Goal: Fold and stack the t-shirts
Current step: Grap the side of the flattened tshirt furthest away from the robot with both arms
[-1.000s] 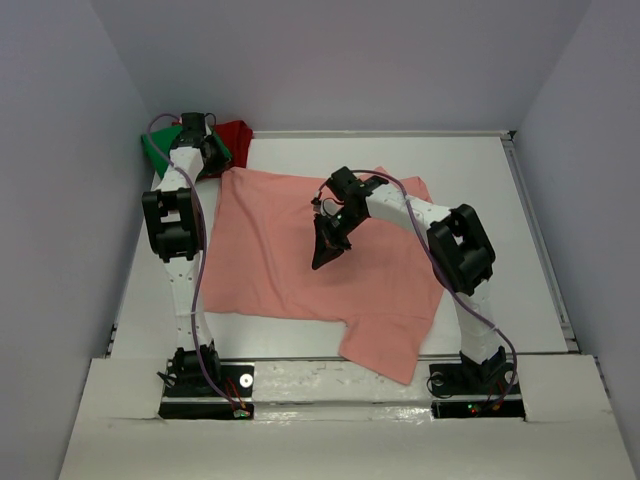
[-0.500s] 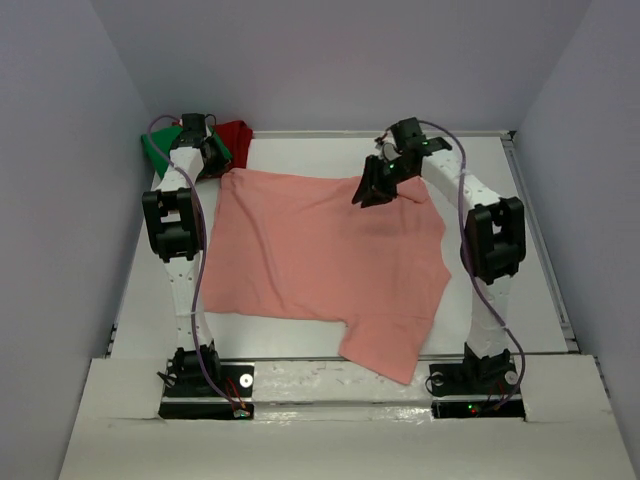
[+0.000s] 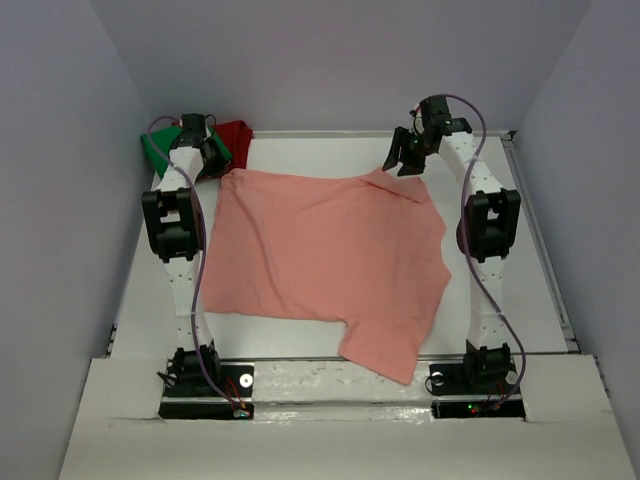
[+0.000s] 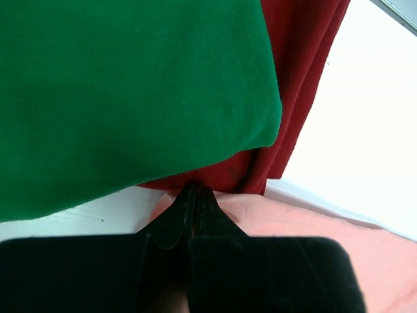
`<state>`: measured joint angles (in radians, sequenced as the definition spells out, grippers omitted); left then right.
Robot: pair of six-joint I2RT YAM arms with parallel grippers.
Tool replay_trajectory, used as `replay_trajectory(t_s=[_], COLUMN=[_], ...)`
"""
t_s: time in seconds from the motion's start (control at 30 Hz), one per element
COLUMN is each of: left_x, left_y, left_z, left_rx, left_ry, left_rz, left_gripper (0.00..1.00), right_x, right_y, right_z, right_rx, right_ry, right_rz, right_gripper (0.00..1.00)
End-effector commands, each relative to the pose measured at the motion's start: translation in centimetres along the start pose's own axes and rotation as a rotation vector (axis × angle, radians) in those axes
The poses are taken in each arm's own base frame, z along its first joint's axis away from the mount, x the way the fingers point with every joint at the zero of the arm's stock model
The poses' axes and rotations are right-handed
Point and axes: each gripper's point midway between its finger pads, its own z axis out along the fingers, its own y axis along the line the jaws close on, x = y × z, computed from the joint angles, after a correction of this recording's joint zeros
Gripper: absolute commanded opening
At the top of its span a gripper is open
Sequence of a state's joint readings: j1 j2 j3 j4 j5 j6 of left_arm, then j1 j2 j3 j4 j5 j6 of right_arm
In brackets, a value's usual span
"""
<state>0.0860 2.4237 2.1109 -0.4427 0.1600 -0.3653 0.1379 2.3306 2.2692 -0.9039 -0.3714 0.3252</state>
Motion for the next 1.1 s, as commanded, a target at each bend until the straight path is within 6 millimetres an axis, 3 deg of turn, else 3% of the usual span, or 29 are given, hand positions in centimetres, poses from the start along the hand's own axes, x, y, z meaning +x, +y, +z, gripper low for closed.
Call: replay_trajectory(t_s=[0.0,0.1,0.23,0.63,0.83,0.97,1.07], left_x=[-3.1,-2.8,-2.7,-2.8,-2.7,-2.7,-2.7], left_y=[-2.2,-2.3,-2.5,-2.8,-2.7,-2.7,-2.7], left_z=[-5.2,-5.2,-5.1,-4.7,-4.6,-4.5,-4.5], left_rx=[0.043,0.045,0.049,0.051,0.049,0.049,0.051], left_ry=[-0.077,-0.071,-0.068,-0.062,-0.060,-0.058,-0.057], left_rz=[0.014,0.013,0.012,0.020,0.023,0.022,0.022], left_gripper=[0.00,0.00,0.00,0.00,0.00,0.00,0.00], right_x=[-0.8,-0.4,0.1,2.1,1.7,1.6,1.3], right_y=[-2.5,-5.8,-8.4,-11.1,-11.9,-12.2,-12.1], right_z=[0.2,0.2,-0.1,-0.7,-1.1,-1.1,-0.9], right_rx=[0.074,0.148,0.198,0.240,0.241,0.236,0.226], right_ry=[0.000,0.008,0.005,0.043,0.028,0.026,0.014], right_rz=[0.000,0.049,0.132,0.195,0.206,0.218,0.213], right_gripper=[0.59,0.59,0.58,0.55,0.55,0.43,0.41])
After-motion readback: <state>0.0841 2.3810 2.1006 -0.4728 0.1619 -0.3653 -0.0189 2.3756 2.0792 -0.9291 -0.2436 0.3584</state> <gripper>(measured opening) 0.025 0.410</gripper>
